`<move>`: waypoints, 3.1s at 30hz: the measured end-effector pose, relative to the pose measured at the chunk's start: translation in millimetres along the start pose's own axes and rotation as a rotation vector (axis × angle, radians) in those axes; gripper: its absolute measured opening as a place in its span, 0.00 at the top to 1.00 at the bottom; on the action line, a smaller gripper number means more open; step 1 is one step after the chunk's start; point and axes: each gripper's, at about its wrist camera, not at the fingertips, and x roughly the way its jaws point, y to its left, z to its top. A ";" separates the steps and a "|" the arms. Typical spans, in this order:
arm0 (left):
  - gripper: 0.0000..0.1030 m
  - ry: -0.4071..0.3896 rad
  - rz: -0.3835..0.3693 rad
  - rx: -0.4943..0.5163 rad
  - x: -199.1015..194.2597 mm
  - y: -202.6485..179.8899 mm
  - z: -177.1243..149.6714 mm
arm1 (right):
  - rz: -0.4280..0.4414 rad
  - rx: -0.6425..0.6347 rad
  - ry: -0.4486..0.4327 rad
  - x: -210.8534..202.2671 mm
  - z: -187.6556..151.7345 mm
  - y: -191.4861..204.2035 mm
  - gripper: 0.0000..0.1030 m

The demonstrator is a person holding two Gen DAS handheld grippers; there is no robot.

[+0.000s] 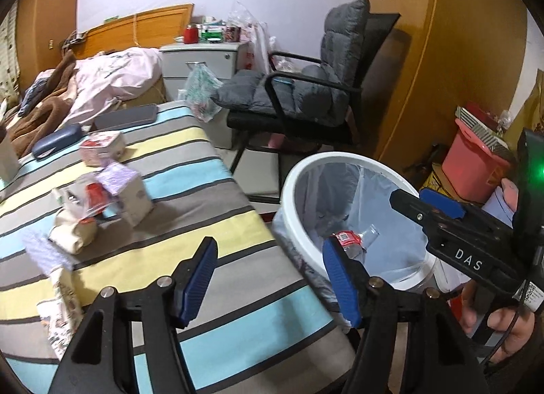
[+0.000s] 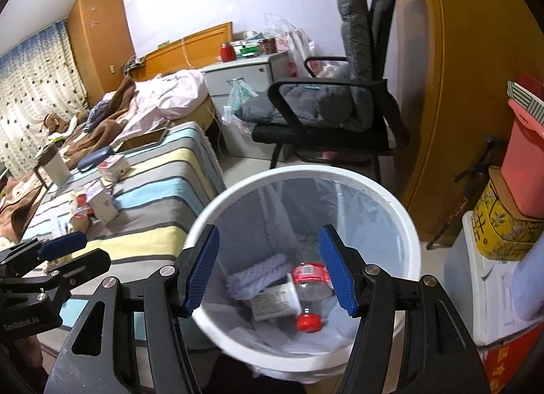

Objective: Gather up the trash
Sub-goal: 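Move both tools back over the bed toward the patterned paper cup, then grasp the patterned paper cup with the left tool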

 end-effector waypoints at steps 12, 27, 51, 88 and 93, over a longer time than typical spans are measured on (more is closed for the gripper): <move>0.31 -0.060 0.129 -0.073 -36.0 56.6 -21.5 | 0.079 -0.049 -0.016 2.4 -6.2 43.2 0.39; 0.18 -0.017 0.316 -0.262 -52.5 153.1 -73.3 | 0.196 -0.149 0.015 17.6 -15.1 108.0 0.39; 0.20 0.047 0.130 -0.341 -6.5 164.7 -72.1 | 0.196 -0.198 0.044 28.5 -15.6 142.1 0.39; 0.68 0.011 0.269 -0.434 -59.2 249.4 -98.8 | 0.260 -0.330 0.127 88.8 14.4 188.8 0.39; 0.52 0.019 0.270 -0.439 -55.0 252.4 -99.1 | 0.281 -0.325 0.139 94.4 17.8 189.1 0.42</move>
